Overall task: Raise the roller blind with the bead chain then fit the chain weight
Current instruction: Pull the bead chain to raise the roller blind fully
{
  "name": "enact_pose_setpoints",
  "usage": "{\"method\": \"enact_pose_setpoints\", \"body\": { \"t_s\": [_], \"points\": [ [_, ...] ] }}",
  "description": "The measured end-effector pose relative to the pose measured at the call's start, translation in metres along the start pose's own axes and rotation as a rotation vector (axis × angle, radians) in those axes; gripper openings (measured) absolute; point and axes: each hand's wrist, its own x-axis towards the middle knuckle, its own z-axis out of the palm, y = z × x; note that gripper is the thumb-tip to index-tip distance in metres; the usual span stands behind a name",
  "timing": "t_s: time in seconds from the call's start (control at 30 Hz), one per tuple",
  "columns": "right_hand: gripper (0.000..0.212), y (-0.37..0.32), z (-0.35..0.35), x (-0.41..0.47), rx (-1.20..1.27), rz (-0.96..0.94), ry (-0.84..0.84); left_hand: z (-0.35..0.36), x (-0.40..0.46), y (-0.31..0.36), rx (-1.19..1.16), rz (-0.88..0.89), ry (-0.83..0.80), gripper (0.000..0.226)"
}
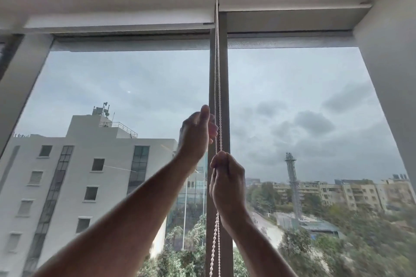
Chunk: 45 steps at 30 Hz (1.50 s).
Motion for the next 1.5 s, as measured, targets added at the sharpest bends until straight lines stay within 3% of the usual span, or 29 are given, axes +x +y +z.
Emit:
{"method": "enact_pose_setpoints", "body": {
  "t_s": [0.1, 0.2, 0.33, 0.43, 0.53, 0.63, 0.83, 0.97, 1.13, 1.33, 1.5],
  "points": [
    [0.03, 0.007, -0.002, -0.003, -0.033, -0.001, 0.004, 0.017, 0.012, 0.018, -0.175, -0.164, -0.151, 0.035],
    [0.031, 0.005, -0.001, -0.001, -0.06, 0.002, -0.037, 0.032, 0.007, 0.017, -0.261, -0.279, -0.113, 0.031],
    [0.035, 0.007, -0.005, -0.002, 0.042, 0.148, -0.156, 0.035, 0.004, 0.009, -0.091, -0.169, 0.103, 0.041],
    [0.044, 0.006, -0.013, -0.002, 0.087, 0.209, -0.21, 0.03, -0.007, 0.003, -0.026, -0.138, 0.153, 0.041],
    [0.05, -0.001, -0.014, 0.016, 0.225, 0.297, -0.204, 0.026, -0.03, -0.008, 0.004, -0.131, 0.131, 0.038],
    [0.039, -0.02, -0.013, 0.044, 0.284, 0.349, -0.183, 0.022, -0.058, -0.027, 0.021, -0.084, 0.085, 0.029],
    [0.021, -0.048, 0.015, 0.074, 0.27, 0.402, -0.267, 0.012, -0.072, -0.049, -0.015, 0.031, 0.126, 0.045],
    [0.042, -0.046, 0.023, 0.074, 0.21, 0.338, -0.193, 0.006, -0.074, -0.05, -0.019, 0.039, 0.073, 0.041],
    [0.043, -0.041, 0.021, 0.069, 0.196, 0.262, -0.166, 0.008, -0.081, -0.054, -0.002, 0.061, 0.074, 0.047],
    [0.049, -0.019, 0.012, 0.048, 0.206, 0.327, -0.147, 0.015, -0.104, -0.071, -0.006, 0.046, 0.058, 0.046],
    [0.037, -0.012, 0.008, 0.046, 0.127, 0.277, -0.163, 0.016, -0.102, -0.073, -0.086, -0.021, 0.008, 0.048]
  ]
}}
